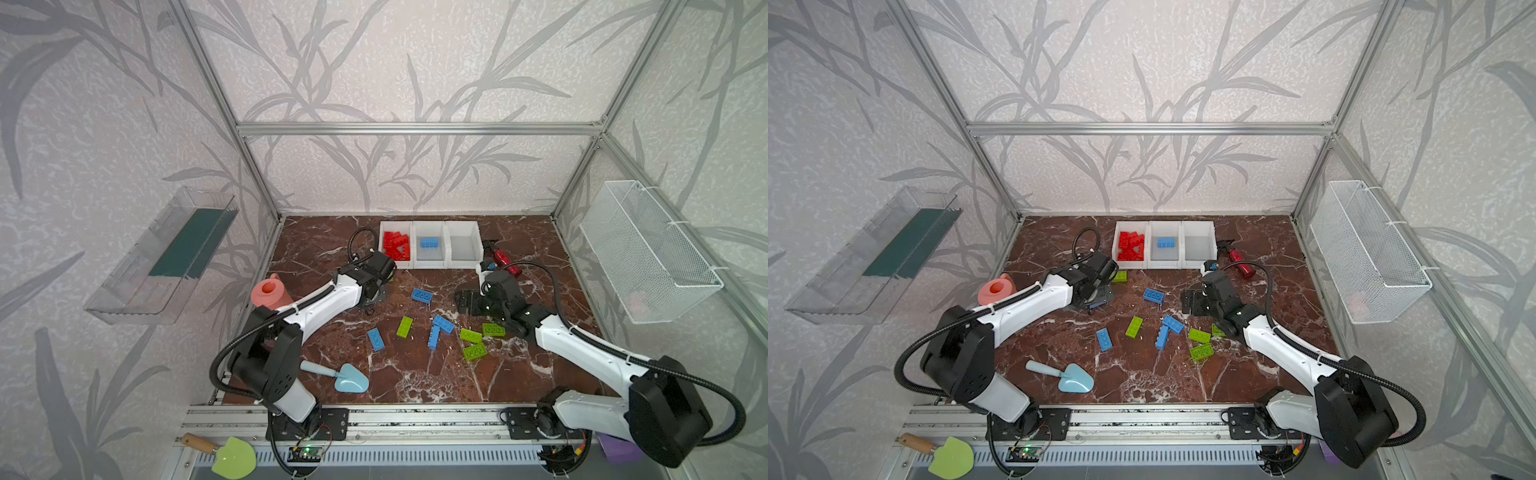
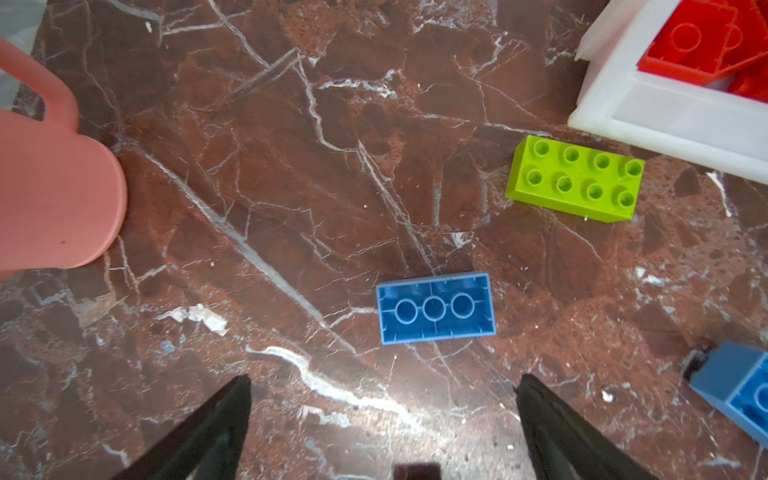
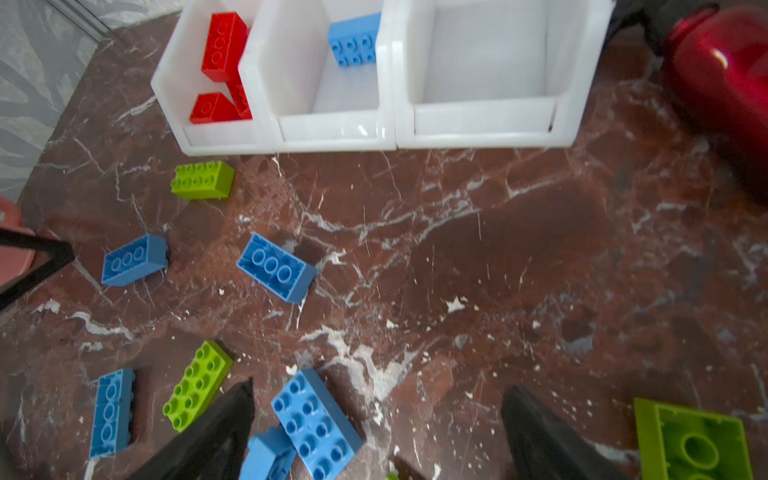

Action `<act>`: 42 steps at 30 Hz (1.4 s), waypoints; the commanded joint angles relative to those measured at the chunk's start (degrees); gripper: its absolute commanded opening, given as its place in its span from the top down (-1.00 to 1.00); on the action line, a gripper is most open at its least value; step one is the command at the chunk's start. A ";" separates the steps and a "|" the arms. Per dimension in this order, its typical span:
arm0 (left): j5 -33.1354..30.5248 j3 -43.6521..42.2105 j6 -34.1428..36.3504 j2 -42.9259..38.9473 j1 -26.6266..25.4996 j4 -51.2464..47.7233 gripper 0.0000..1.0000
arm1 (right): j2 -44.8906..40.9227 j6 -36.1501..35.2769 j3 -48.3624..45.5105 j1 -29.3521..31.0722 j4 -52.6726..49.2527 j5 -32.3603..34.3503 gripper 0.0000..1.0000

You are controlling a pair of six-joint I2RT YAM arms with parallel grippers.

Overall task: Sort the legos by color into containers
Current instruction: 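Grasp a blue brick with the left gripper while the right gripper withdraws, then carry the blue brick with the left gripper and drop it into the middle compartment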

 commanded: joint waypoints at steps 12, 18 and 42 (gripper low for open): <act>0.02 4.30 -5.40 12.95 1.96 5.04 -0.96 | -3.83 4.83 -8.16 2.33 13.10 0.49 -0.86; 0.92 3.17 -5.62 14.24 2.31 7.02 -0.84 | -0.73 5.21 -7.94 2.55 14.75 -0.72 -0.84; 2.78 0.44 -3.63 9.20 1.69 9.85 -0.06 | 0.72 5.30 -8.24 2.97 16.02 -1.14 -0.82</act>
